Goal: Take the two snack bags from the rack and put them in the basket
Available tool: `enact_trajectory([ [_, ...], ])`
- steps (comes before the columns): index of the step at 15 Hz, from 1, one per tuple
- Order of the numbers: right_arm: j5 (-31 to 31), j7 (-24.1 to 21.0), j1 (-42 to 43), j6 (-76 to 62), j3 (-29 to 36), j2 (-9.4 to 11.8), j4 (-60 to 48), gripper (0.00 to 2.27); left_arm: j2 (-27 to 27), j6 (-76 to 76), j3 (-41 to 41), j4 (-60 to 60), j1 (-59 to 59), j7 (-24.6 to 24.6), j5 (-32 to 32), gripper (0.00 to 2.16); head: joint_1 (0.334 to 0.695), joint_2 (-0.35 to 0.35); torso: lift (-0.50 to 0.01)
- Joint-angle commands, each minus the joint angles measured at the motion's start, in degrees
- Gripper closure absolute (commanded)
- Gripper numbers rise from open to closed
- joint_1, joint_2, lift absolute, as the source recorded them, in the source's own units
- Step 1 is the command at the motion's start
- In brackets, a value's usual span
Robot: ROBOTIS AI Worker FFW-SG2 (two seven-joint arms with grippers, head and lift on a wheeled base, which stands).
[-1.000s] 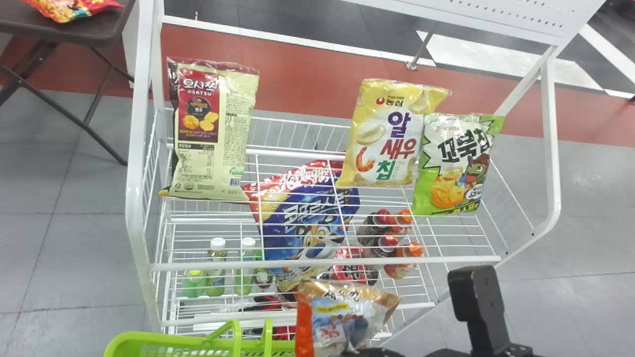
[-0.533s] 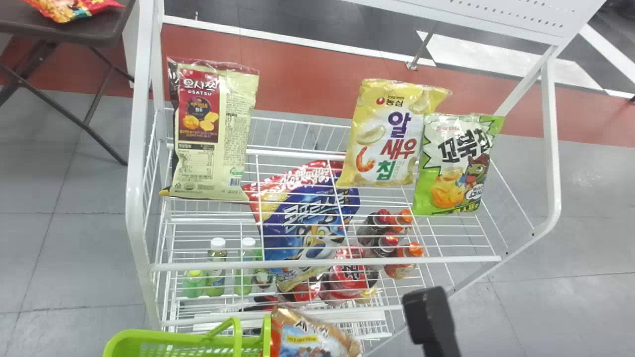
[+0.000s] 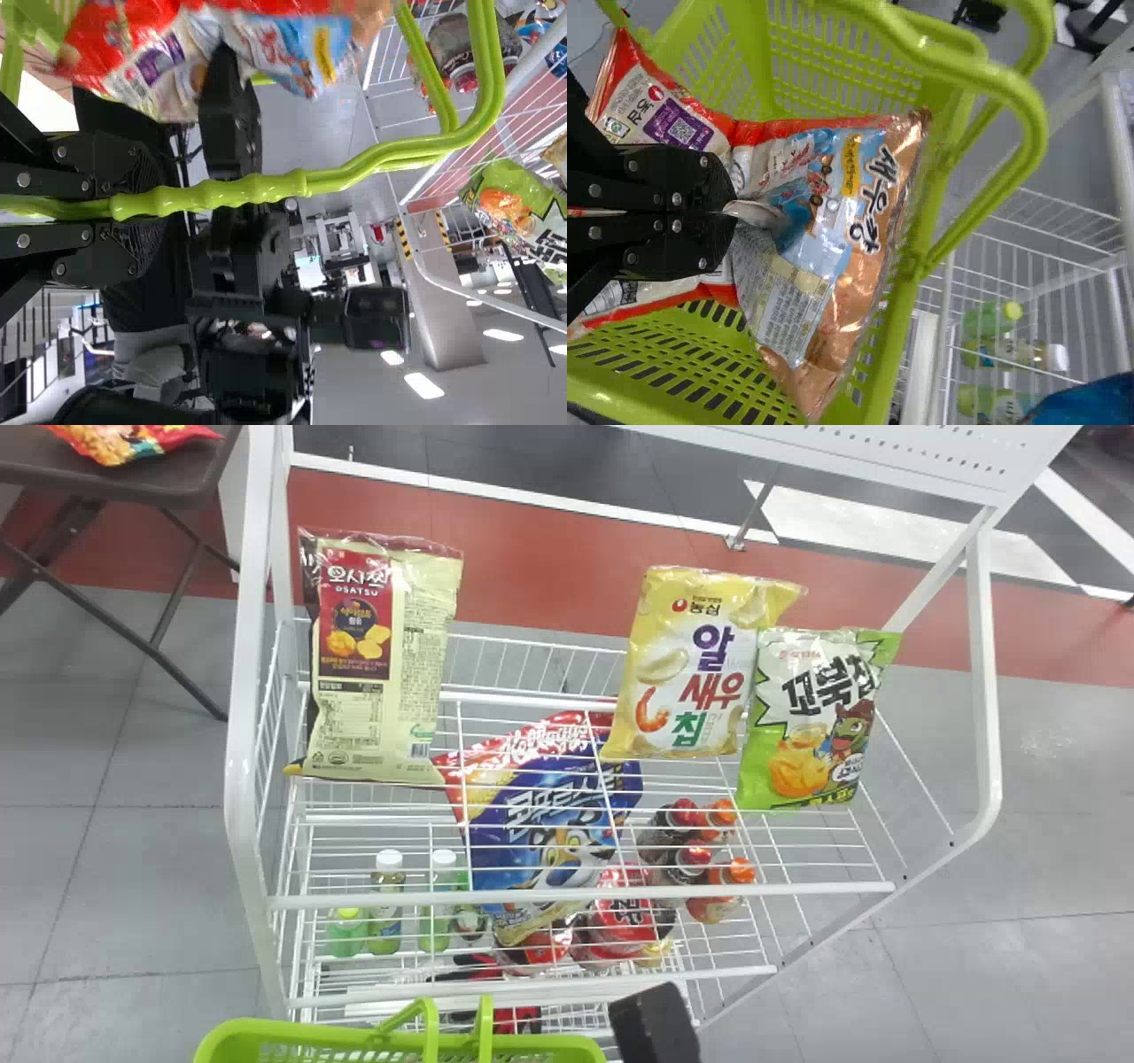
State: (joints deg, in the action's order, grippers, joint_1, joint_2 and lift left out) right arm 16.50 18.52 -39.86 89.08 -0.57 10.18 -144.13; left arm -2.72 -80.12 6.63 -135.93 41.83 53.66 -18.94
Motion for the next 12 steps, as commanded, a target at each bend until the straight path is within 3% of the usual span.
enact_trajectory([
  [1, -0.9, -0.4, 2.4, 1.0, -1.5, 0.0, 4.1, 1.71, -0.1, -0.2, 0.6, -0.3, 0.0, -0.1, 0.3, 1.64, 0.695, -0.350, -0.011],
  [3, -0.7, -0.4, 2.9, 1.0, -1.1, 0.4, 4.2, 0.10, -0.2, -0.2, 0.7, -0.2, -0.1, -0.4, 0.4, 1.64, 0.695, -0.350, -0.011],
  [4, -0.1, -0.3, 3.1, 1.0, 0.0, 0.5, 3.4, 0.00, -0.2, -0.5, 0.7, -0.3, -0.2, -0.4, 0.5, 1.64, 0.695, -0.350, -0.011],
  [11, 3.8, 2.2, 1.4, 0.2, 13.2, -0.2, -3.9, 0.07, -0.4, -0.5, 0.8, -0.6, 0.0, -0.3, 0.5, 1.64, 0.695, -0.350, -0.011],
  [12, 3.7, 2.2, 1.3, -6.5, 15.8, -0.6, -4.1, 0.07, -0.4, -0.5, 0.8, -0.6, 0.2, -0.2, 0.5, 1.64, 0.695, -0.350, -0.011],
])
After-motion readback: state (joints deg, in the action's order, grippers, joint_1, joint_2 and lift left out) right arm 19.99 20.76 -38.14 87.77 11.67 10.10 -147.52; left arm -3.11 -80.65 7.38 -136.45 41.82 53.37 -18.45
